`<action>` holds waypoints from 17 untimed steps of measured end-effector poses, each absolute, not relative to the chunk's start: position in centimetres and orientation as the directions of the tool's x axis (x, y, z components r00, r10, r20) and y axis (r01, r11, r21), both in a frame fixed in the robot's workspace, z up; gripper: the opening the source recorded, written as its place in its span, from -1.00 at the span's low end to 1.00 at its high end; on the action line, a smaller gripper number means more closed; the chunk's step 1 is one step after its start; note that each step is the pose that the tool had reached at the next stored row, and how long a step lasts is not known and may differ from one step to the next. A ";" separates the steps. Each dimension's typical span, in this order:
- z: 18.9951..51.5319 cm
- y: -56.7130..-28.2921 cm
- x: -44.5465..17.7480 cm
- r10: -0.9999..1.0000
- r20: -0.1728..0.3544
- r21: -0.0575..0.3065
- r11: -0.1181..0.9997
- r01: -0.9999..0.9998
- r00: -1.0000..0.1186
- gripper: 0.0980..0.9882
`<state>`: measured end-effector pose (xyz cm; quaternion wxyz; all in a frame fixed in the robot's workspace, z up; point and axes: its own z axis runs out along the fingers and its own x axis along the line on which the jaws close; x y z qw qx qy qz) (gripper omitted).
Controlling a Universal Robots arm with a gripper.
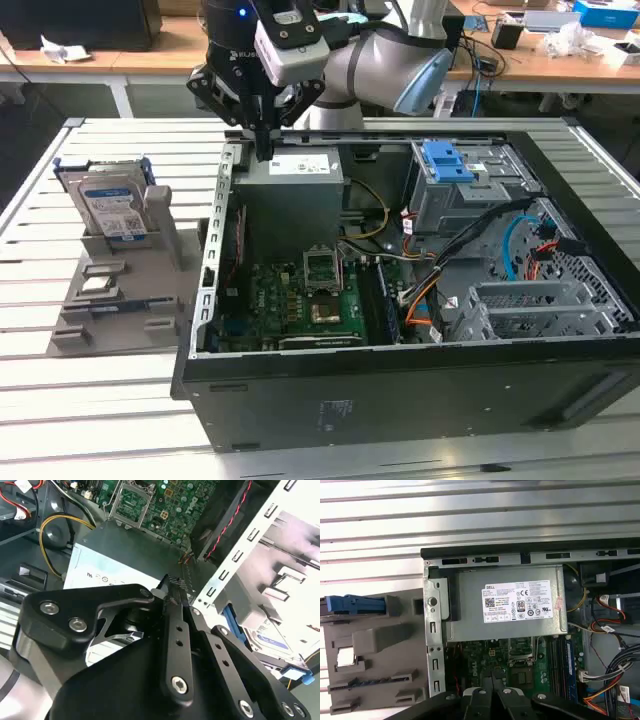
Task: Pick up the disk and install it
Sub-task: 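Reach for the disk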
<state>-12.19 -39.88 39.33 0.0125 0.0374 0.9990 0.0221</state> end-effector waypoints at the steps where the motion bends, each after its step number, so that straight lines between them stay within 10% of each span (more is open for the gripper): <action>1: 39.3 -39.9 -12.4 0.075 -0.023 0.045 0.996 0.074 -0.997 -0.98; 17: 39.3 -39.9 -14.9 0.075 -0.023 0.045 0.996 0.074 -0.997 -0.98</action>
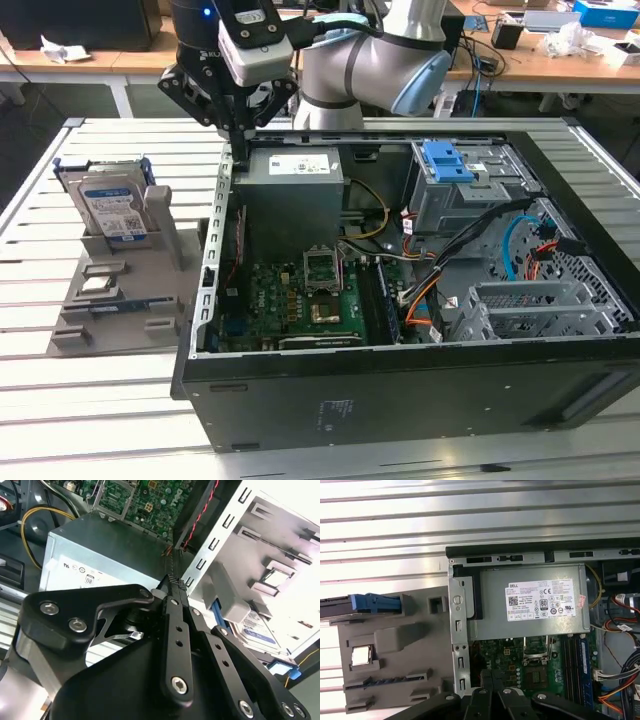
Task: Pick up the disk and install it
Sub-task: 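Reach for the disk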
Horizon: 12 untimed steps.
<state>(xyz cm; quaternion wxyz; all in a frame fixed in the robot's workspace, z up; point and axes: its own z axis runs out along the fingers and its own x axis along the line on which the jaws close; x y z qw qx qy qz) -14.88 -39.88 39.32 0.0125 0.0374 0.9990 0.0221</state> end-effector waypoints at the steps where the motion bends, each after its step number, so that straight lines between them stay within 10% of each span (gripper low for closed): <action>1: 39.3 -39.9 -15.2 0.075 -0.023 0.045 0.996 0.074 -0.997 -0.98; 12: 39.3 -39.9 -17.8 0.075 -0.023 0.045 0.996 0.074 -0.997 -0.98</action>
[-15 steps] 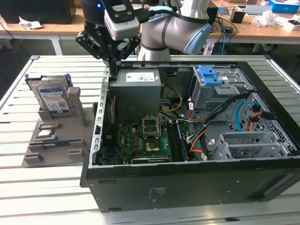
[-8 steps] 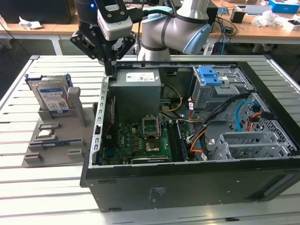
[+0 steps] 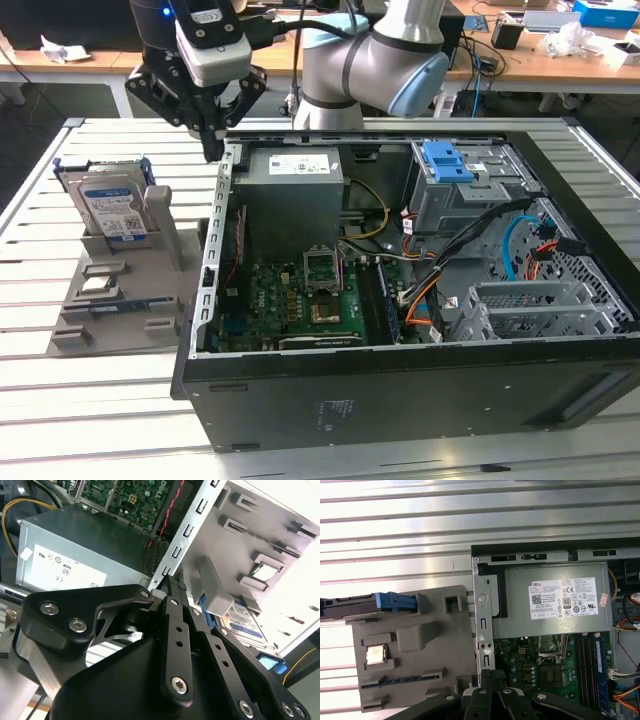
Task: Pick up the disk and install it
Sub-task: 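Reach for the disk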
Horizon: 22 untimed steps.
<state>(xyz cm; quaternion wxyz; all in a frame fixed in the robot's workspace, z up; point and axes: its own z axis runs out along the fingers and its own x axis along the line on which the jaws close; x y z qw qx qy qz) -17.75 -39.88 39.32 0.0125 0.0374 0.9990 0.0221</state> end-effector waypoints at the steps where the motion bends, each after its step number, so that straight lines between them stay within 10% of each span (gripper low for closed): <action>1: 39.3 -39.9 -18.0 0.075 -0.023 0.045 0.996 0.074 -0.997 -0.98; 22: 39.3 -39.9 -22.4 0.075 -0.023 0.045 0.996 0.074 -0.997 -0.98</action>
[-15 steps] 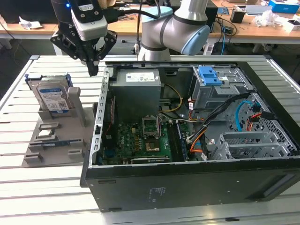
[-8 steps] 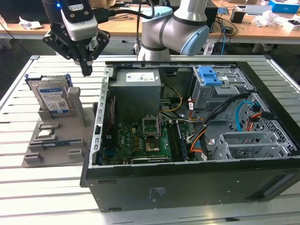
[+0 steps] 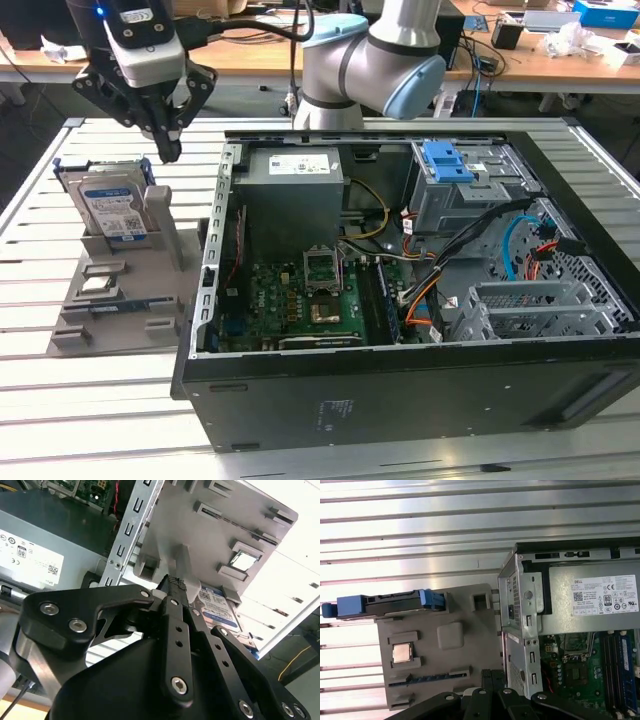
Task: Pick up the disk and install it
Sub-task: 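Reach for the disk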
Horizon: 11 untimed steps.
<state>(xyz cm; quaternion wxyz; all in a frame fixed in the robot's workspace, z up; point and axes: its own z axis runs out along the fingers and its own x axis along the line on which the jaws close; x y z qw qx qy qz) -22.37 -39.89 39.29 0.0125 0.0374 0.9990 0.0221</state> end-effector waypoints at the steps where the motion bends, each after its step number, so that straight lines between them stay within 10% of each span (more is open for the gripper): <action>1: 39.3 -39.9 -22.6 0.075 -0.023 0.045 0.996 0.074 -0.997 -0.98; 11: 39.3 -39.9 -24.3 0.075 -0.023 0.045 0.996 0.074 -0.997 -0.98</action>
